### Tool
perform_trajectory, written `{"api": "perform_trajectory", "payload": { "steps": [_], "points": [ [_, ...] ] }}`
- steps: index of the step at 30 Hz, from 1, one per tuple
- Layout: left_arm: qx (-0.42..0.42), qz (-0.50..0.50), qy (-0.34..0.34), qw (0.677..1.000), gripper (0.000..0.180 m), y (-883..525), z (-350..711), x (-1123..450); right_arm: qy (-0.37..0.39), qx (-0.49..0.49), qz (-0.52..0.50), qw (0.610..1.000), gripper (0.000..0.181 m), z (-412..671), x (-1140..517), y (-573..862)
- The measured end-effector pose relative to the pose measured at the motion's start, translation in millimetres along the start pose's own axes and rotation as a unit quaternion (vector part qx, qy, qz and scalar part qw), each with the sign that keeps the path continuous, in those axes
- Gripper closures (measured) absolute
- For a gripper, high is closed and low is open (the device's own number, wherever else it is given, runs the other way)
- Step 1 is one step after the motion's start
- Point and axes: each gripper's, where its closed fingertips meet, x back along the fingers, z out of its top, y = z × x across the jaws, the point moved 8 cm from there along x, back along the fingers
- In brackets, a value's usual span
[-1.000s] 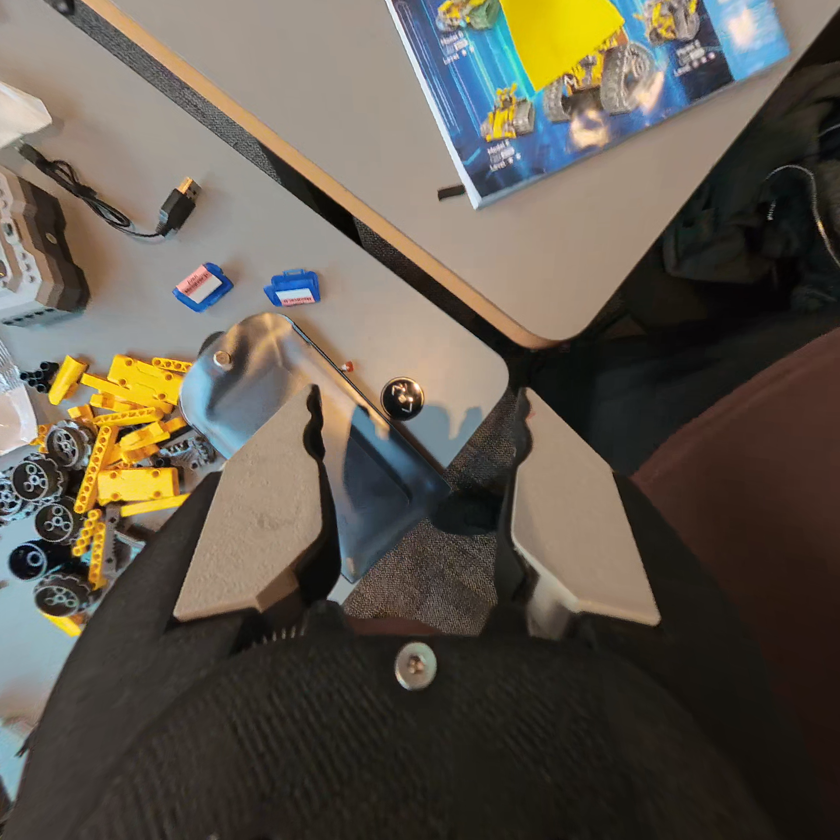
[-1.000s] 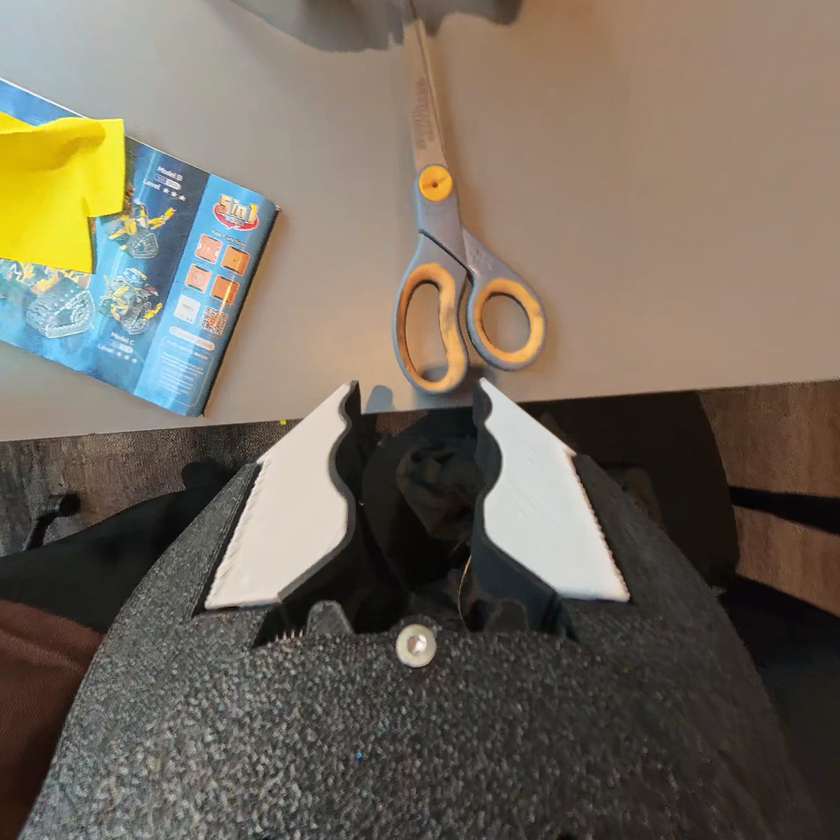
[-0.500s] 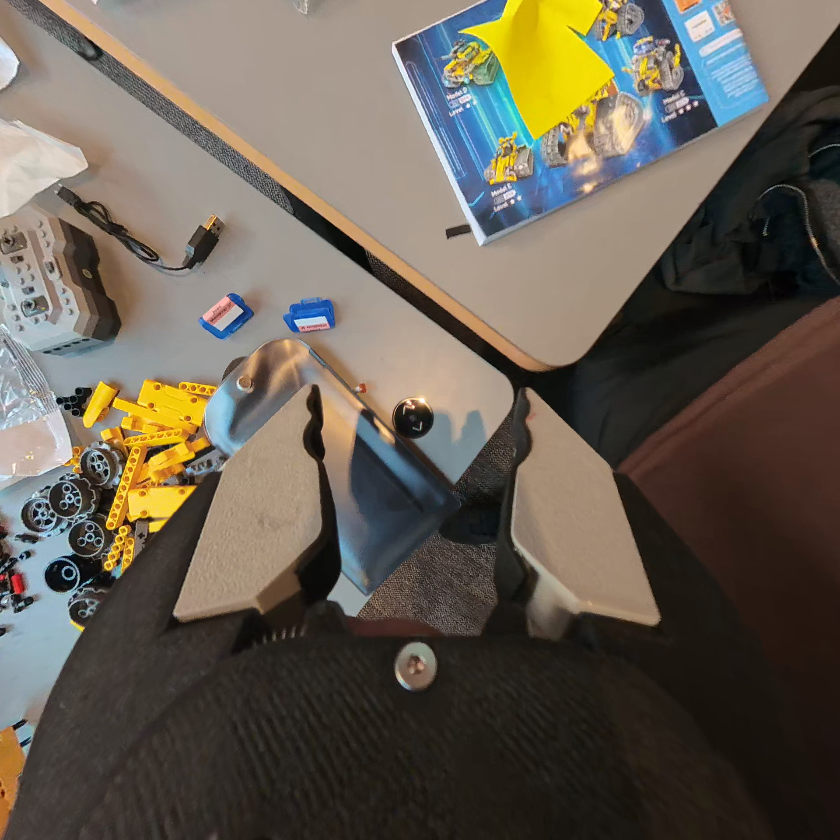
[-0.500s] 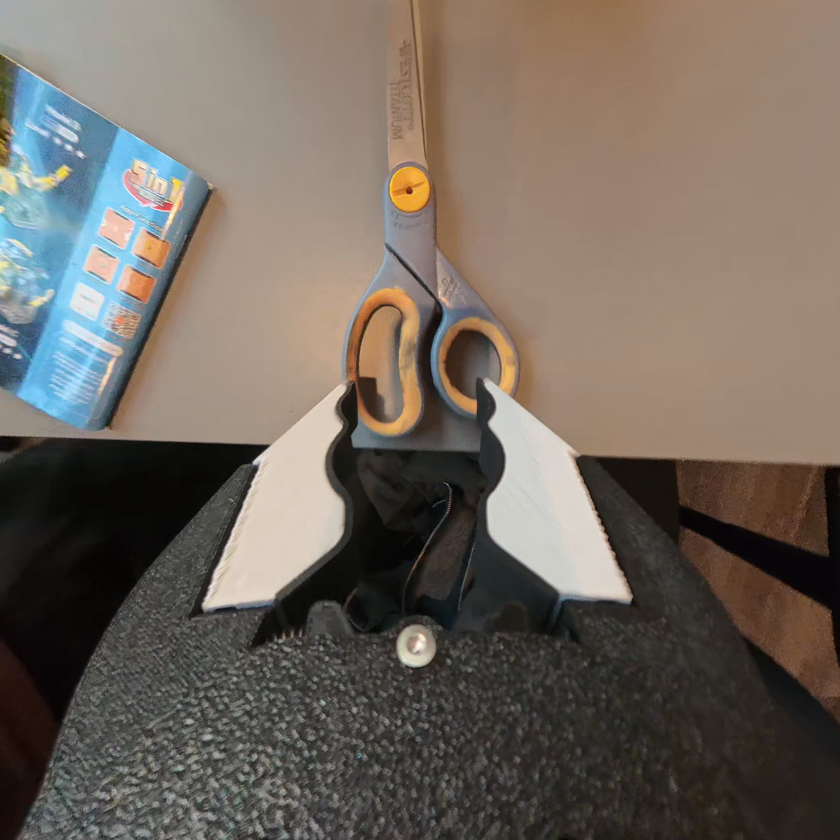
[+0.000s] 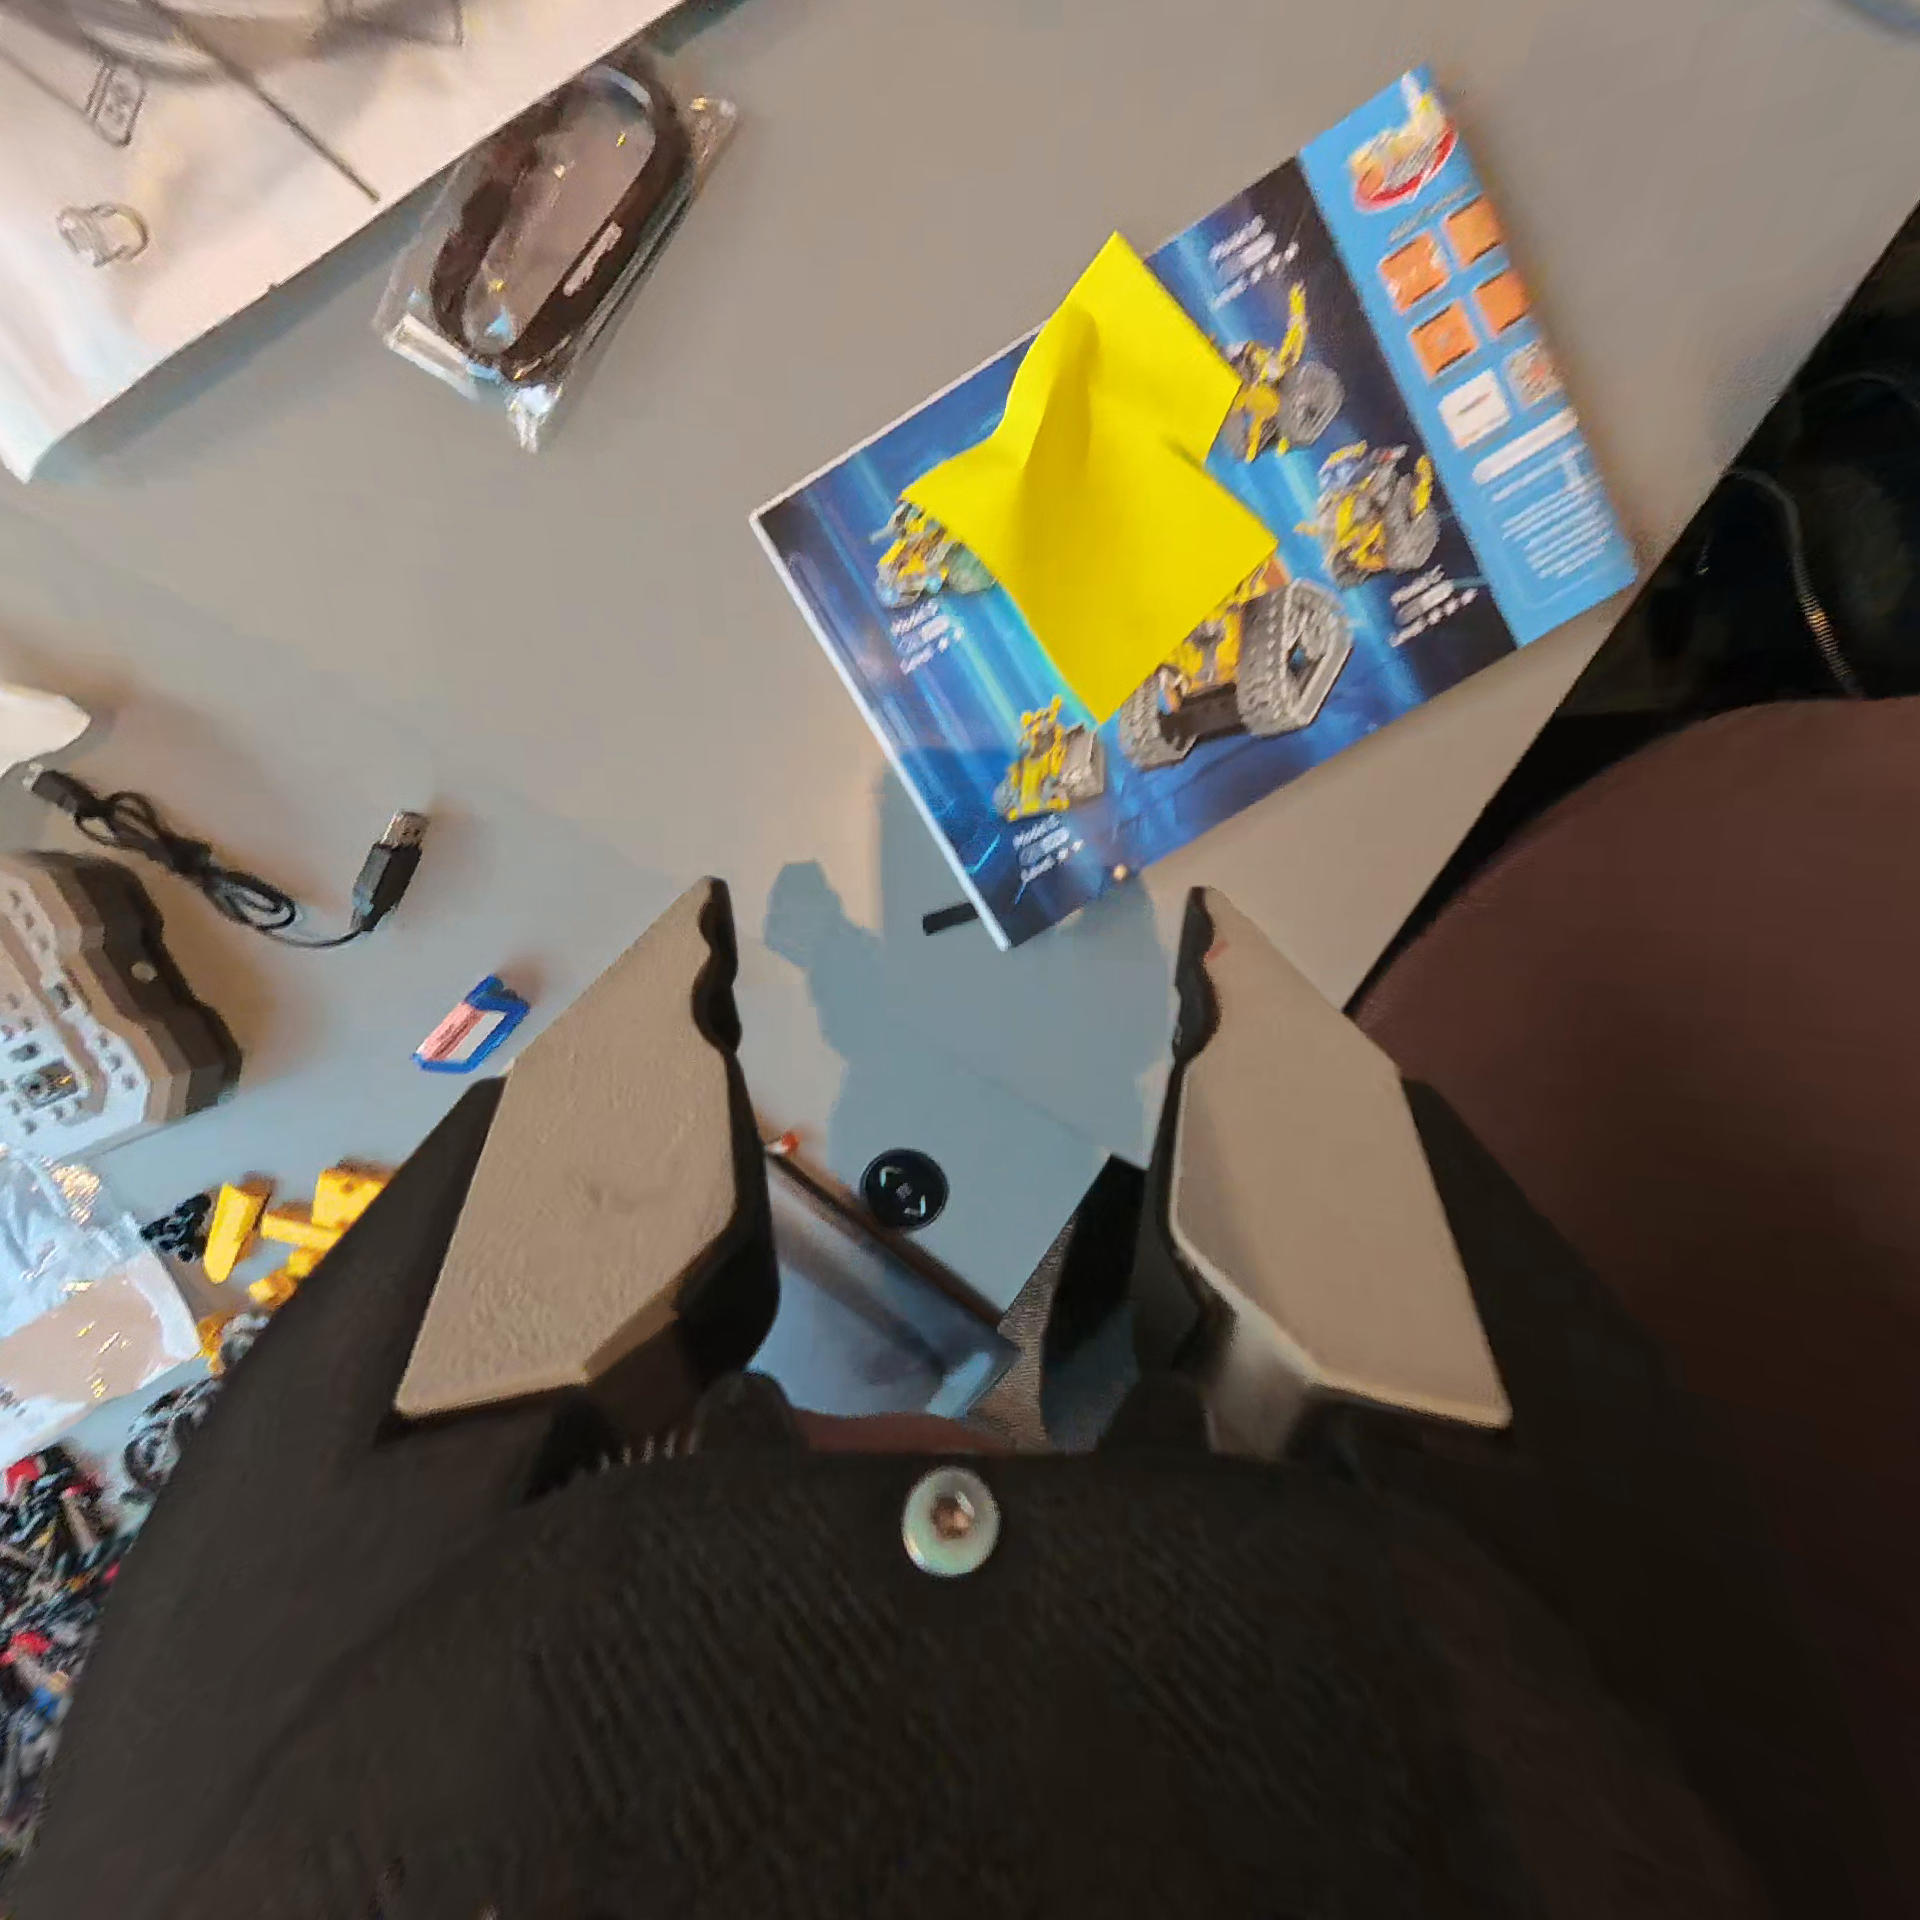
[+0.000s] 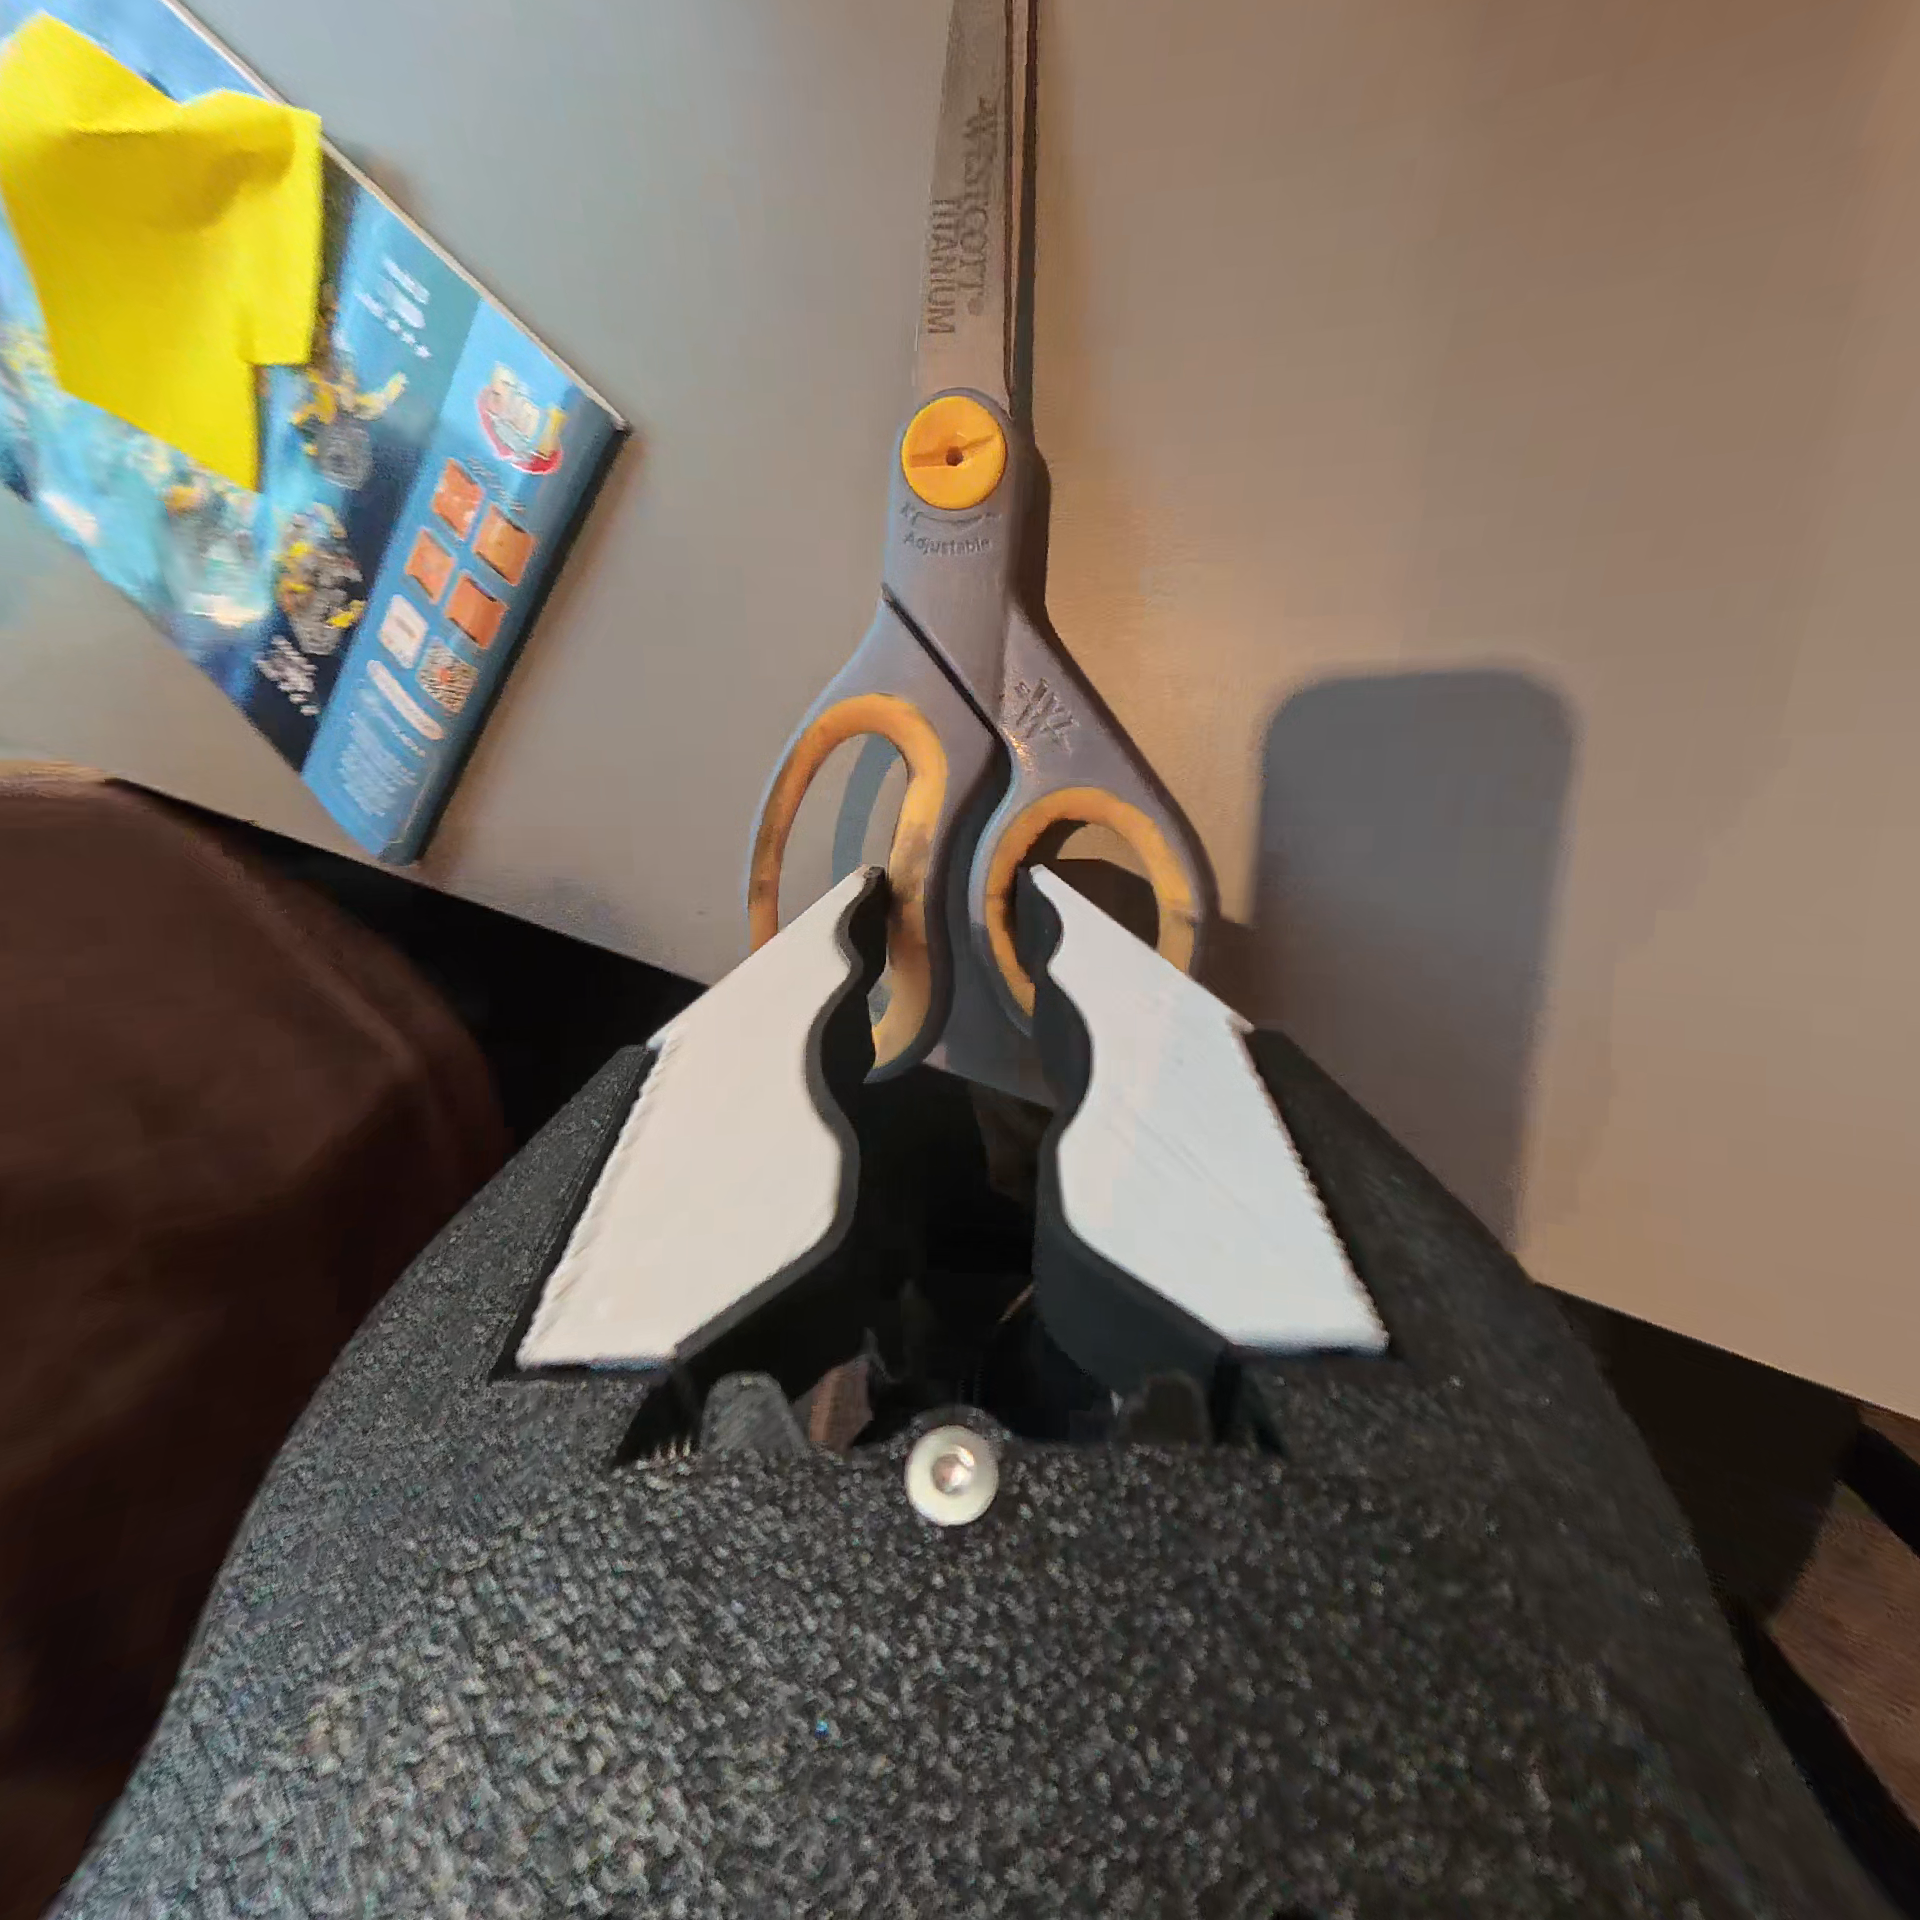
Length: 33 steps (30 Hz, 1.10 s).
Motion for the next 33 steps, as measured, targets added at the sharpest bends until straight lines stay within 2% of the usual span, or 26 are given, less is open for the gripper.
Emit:
{"api": "perform_trajectory", "payload": {
  "steps": [7, 11, 14, 18, 20, 21, 24, 28, 31, 33],
  "points": [
    [-0.025, -0.115, 0.031, 0.993, 0.102, 16.5, 37.8, -17.4, 0.048, -0.092, 0.116, 0.988, 0.158, -3.7, 14.0, -32.0],
    [-0.021, -0.202, 0.055, 0.978, 0.107, 24.6, 53.1, -28.6, 0.066, -0.118, 0.108, 0.985, 0.158, -10.5, 11.1, -59.3],
    [-0.003, -0.267, 0.045, 0.963, 0.109, 30.6, 55.3, -39.3, 0.092, -0.146, 0.118, 0.978, 0.158, -7.7, 11.9, -83.6],
    [-0.021, -0.302, 0.061, 0.951, 0.114, 37.0, 55.7, -49.9, 0.099, -0.151, 0.102, 0.978, 0.158, -8.0, 10.2, -110.5],
    [-0.024, -0.32, 0.046, 0.946, 0.112, 43.1, 54.1, -58.7, 0.102, -0.166, 0.114, 0.974, 0.158, -8.2, 1.9, -119.9],
    [-0.045, -0.314, 0.047, 0.947, 0.112, 45.6, 54.8, -61.5, 0.106, -0.177, 0.125, 0.97, 0.158, -7.6, -0.8, -124.3],
    [-0.204, -0.182, 0.111, 0.956, 0.111, 47.1, 61.4, -61.3, 0.105, -0.188, 0.133, 0.967, 0.158, -8.1, -6.4, -132.7],
    [-0.376, -0.07, 0.204, 0.901, 0.112, 51.6, 69.8, -54.3, 0.099, -0.193, 0.143, 0.966, 0.158, -9.2, -9.6, -134.8],
    [-0.47, -0.031, 0.199, 0.86, 0.117, 58.6, 78.0, -62.2, 0.101, -0.185, 0.15, 0.966, 0.158, -4.7, -4.7, -134.8],
    [-0.502, -0.033, 0.185, 0.844, 0.119, 63.7, 83.7, -68.9, 0.101, -0.179, 0.152, 0.967, 0.158, -1.0, -2.1, -135.0]
  ]
}}
